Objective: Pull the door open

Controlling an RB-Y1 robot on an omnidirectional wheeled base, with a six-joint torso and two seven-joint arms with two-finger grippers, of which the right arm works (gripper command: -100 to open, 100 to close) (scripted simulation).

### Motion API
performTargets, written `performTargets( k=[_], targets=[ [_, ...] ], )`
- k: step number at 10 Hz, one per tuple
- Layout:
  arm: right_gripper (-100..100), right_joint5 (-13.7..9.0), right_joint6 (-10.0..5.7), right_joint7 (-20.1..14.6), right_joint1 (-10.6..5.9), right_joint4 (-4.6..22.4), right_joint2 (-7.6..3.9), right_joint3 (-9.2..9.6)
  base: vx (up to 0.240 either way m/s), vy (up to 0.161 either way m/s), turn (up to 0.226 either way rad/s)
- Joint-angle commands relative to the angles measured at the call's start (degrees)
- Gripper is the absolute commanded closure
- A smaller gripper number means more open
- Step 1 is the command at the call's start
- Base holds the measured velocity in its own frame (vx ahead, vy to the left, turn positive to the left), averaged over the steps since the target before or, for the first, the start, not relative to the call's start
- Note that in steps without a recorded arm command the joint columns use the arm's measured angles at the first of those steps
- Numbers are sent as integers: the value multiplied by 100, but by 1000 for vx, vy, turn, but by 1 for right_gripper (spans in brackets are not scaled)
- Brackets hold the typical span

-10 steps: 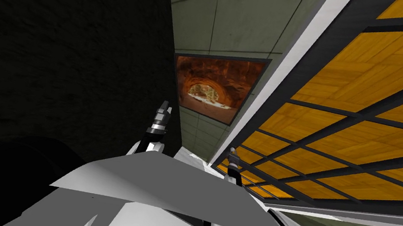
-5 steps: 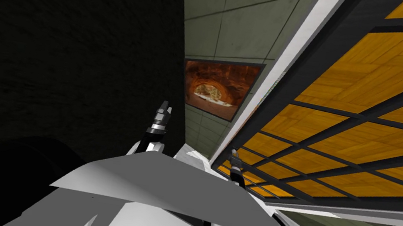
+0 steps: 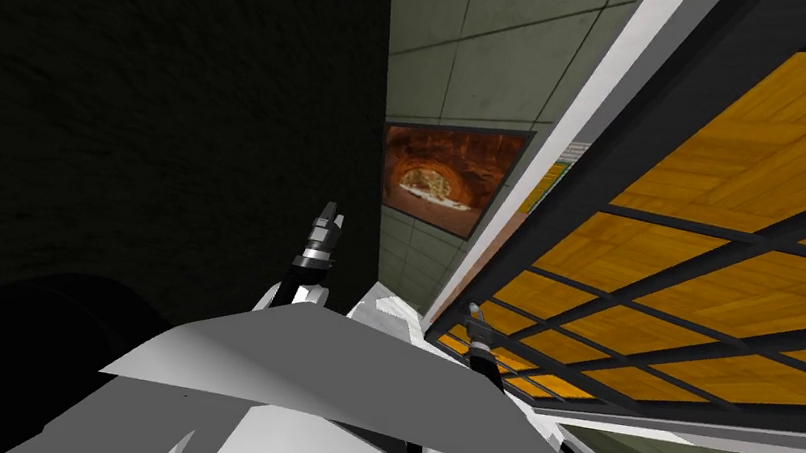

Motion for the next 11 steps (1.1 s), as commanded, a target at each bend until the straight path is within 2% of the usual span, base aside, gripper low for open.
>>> performTargets(
  k=[1,2,3,7,8,9,10,11],
  targets=[
    [100,0,0,0,0,0,0,0,-76,5,11],
    [100,30,-112,-137,86,-13,-106,154,-136,-36,122],
    [100,38,-147,-174,106,-17,-136,196,-185,-45,127],
    [100,116,-485,-534,294,-55,-429,597,-216,-32,117],
    [100,127,-535,-587,322,-61,-472,656,-216,-60,101],
    [100,111,-477,-544,286,-63,-451,599,-96,-18,16],
    [100,132,-623,-628,365,-76,-528,767,-128,-34,117],
    [100,141,-715,-682,401,-72,-574,859,-196,-65,127]
  ],
)
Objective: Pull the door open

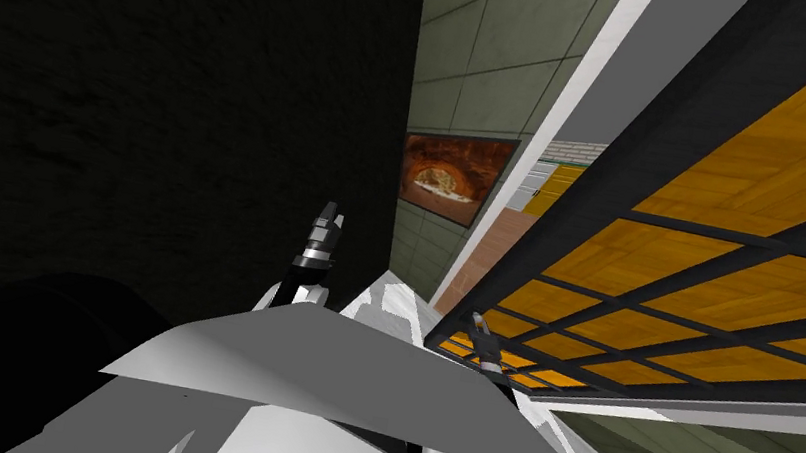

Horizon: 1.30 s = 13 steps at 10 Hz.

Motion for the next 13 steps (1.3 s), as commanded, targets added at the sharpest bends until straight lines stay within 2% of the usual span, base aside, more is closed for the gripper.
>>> performTargets(
  k=[1,2,3,6,7,8,9,10,11,12,13],
  targets=[
    [100,30,-178,-120,61,45,-53,187,-231,-80,114],
    [100,41,-281,-180,100,49,-104,289,-241,-105,113],
    [100,41,-281,-180,100,49,-104,289,-148,-53,49],
    [100,71,-561,-343,207,62,-244,568,-164,-39,87],
    [100,55,-494,-286,177,27,-237,500,-94,-19,11],
    [100,46,-636,-358,236,90,-263,612,-147,-73,237],
    [100,43,-670,-373,249,103,-270,636,-216,-92,184],
    [100,33,-780,-422,291,146,-294,717,-251,-118,160],
    [100,33,-780,-422,291,146,-294,717,-186,-72,101],
    [100,26,-857,-457,321,177,-311,774,-140,-39,101],
    [-100,-19,-828,-379,396,30,-369,733,-156,10,-79]
  ],
)
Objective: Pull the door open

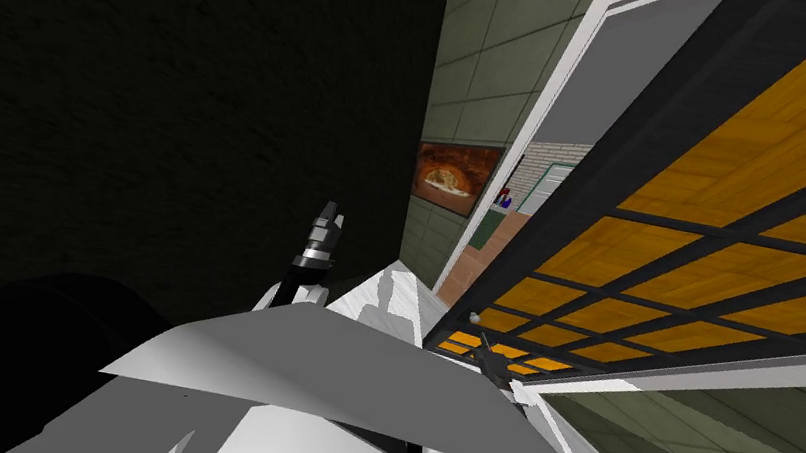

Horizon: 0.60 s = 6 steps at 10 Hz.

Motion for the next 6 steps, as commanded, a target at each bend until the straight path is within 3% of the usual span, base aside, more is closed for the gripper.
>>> performTargets(
  k=[1,4,6],
  targets=[
    [-100,-26,-63,-31,30,89,30,5,-162,49,-152],
    [-100,-60,-108,-38,81,102,23,8,-161,42,-79],
    [-100,-55,18,14,4,113,93,-101,172,8,63]
  ],
)
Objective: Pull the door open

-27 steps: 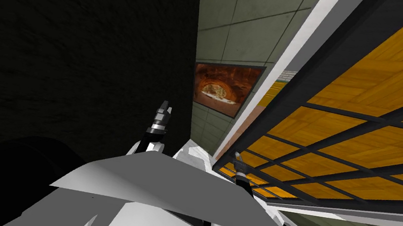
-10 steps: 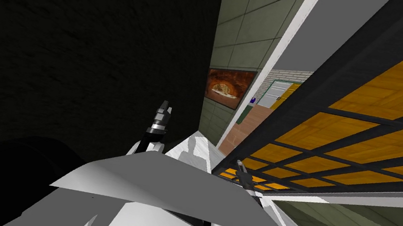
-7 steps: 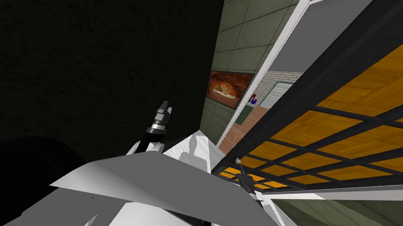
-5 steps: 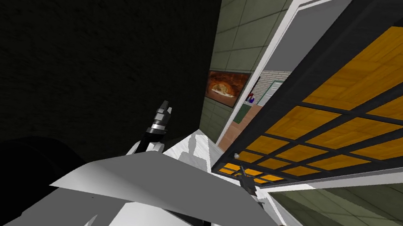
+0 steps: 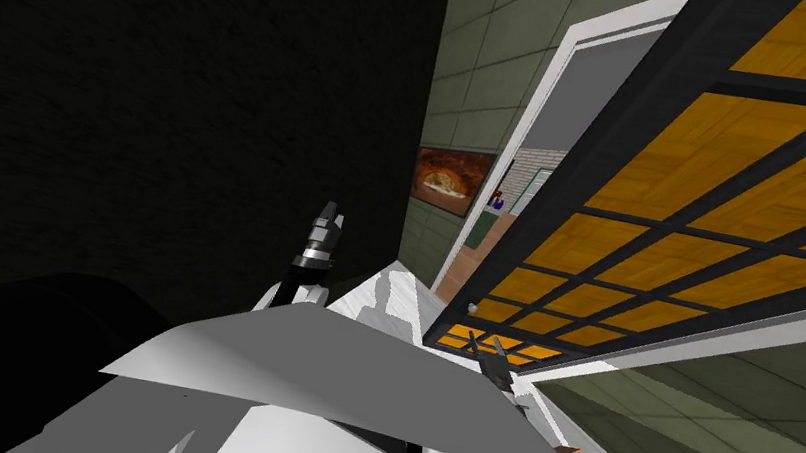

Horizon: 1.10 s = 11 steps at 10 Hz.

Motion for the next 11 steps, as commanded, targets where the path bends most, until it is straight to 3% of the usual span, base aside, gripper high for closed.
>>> performTargets(
  k=[1,4,5,6,11],
  targets=[
    [-100,1,103,60,-45,-41,27,-77,184,3,55],
    [-100,10,265,126,-147,-31,111,-210,225,-5,49],
    [-100,11,211,88,-127,-12,90,-179,88,-10,-1],
    [100,11,211,88,-127,-12,90,-179,-13,7,2],
    [100,11,211,88,-127,-12,90,-179,-15,1,3]
  ],
)
